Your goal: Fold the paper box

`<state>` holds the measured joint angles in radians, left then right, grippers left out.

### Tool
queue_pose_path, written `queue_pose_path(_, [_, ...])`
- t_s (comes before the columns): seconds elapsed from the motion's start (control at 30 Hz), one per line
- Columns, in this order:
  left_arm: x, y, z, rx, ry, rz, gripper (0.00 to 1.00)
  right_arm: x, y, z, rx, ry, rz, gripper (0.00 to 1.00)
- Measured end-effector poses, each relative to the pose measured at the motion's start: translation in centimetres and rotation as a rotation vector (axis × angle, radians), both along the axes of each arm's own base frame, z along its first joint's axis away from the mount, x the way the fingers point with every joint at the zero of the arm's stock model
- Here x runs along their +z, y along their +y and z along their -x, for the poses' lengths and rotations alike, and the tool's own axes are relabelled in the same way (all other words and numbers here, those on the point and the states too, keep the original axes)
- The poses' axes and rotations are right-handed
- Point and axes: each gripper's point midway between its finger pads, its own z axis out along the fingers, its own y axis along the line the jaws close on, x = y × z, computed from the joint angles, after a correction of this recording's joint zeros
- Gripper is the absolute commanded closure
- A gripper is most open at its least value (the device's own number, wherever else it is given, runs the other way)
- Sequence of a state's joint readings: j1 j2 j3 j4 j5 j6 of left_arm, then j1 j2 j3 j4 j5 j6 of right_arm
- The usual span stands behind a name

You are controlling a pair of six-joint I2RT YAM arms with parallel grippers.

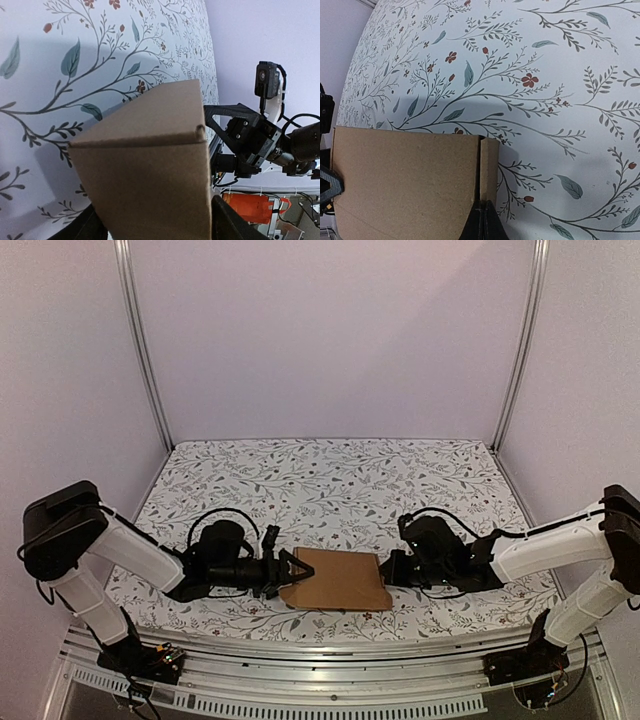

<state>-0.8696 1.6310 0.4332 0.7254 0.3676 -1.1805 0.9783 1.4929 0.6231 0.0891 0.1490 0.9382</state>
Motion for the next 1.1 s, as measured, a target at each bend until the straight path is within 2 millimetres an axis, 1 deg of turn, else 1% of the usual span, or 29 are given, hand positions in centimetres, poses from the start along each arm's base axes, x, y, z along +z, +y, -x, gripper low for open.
queue_pose_path(0.1, [0.3,-0.2,-0.1,0.000,0.006,0.024,0.40,0.0,-0.1,0.0,-0.001,0.000,0.002,1.00])
queue_pose_path(0.33, [0.4,-0.4,-0.5,0.011,0.030,0.069,0.52,0.0,-0.2,0.0,-0.002,-0.001,0.005,1.00])
queue_pose_path(0.5, [0.5,-0.4,-0.6,0.014,0.043,0.083,0.55,0.0,-0.3,0.0,0.002,-0.003,0.012,1.00])
queue_pose_path(0.7, [1.0,-0.4,-0.4,0.006,0.035,0.087,0.54,0.4,-0.8,0.5,0.036,-0.012,0.042,0.82])
queue_pose_path(0.83, [2.5,-0.2,-0.8,0.015,0.003,0.108,0.54,1.5,-1.9,0.8,0.054,-0.036,0.083,0.70])
queue_pose_path(0.9, [3.3,0.1,-1.3,0.026,-0.011,0.124,0.54,2.8,-2.2,0.8,0.073,-0.073,0.096,0.64])
queue_pose_path(1.0, [3.9,0.5,-1.9,0.042,-0.015,0.141,0.54,5.6,-2.2,0.6,0.109,-0.149,0.086,0.55])
queue_pose_path(1.03, [4.0,0.7,-2.0,0.045,-0.010,0.147,0.54,6.5,-2.2,0.5,0.119,-0.171,0.082,0.51])
queue_pose_path(1.1, [3.9,1.0,-2.1,0.049,0.010,0.156,0.54,8.3,-1.9,0.4,0.160,-0.229,0.080,0.38])
